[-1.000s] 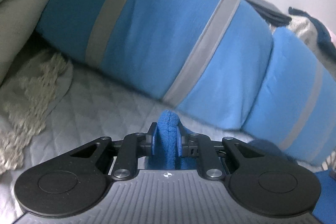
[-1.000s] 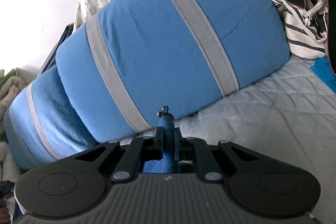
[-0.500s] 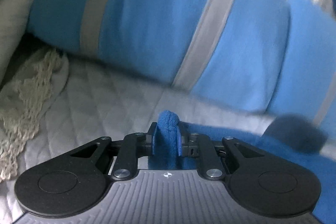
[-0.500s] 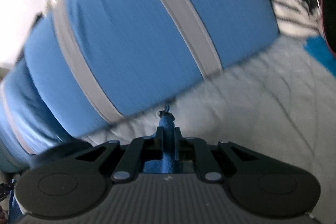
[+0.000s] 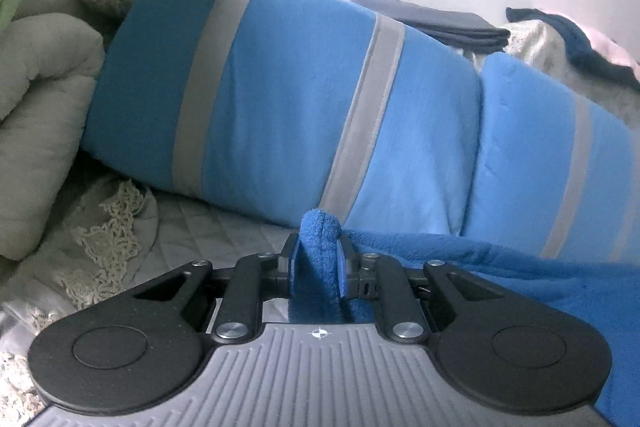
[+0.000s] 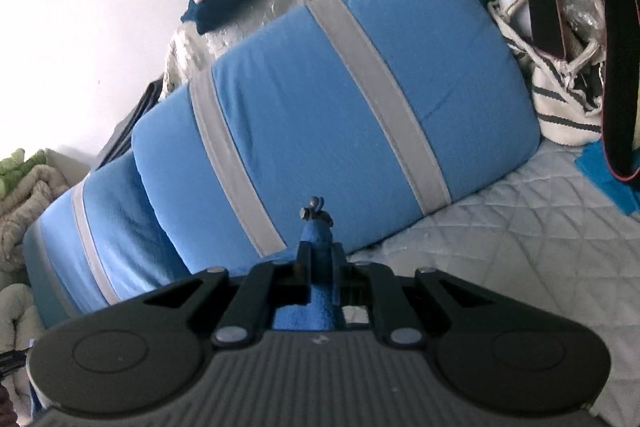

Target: Fold clothes

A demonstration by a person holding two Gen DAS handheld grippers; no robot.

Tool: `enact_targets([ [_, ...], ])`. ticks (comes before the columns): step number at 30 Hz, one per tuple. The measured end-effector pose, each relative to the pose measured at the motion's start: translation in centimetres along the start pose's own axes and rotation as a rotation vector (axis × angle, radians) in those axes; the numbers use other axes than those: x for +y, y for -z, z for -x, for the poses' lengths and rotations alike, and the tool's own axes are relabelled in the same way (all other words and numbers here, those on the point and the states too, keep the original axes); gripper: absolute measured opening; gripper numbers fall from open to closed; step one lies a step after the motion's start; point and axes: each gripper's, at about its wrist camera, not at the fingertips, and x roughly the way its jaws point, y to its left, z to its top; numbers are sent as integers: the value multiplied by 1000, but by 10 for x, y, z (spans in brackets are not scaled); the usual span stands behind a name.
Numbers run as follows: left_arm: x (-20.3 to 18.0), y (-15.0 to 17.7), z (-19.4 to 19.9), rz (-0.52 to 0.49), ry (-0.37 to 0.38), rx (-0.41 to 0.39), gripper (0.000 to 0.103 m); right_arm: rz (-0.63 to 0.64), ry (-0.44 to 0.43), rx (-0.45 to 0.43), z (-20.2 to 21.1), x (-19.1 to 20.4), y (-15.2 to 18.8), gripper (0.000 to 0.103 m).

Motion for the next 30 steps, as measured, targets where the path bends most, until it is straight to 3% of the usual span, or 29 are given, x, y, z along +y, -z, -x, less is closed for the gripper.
enact_targets([
  [6, -12, 2, -11, -52, -38, 4, 18, 37, 17, 0, -9, 7, 0, 9],
  [13, -9, -4, -25, -26, -28, 11, 18, 53, 46, 9, -26, 4, -1, 9],
  [21, -18, -13, -55, -30, -70, 3, 18, 54, 71, 17, -53, 5, -7, 9],
  [30, -16, -4, -107, 4, -128, 72, 18, 56, 119, 34, -98, 4, -11, 9],
])
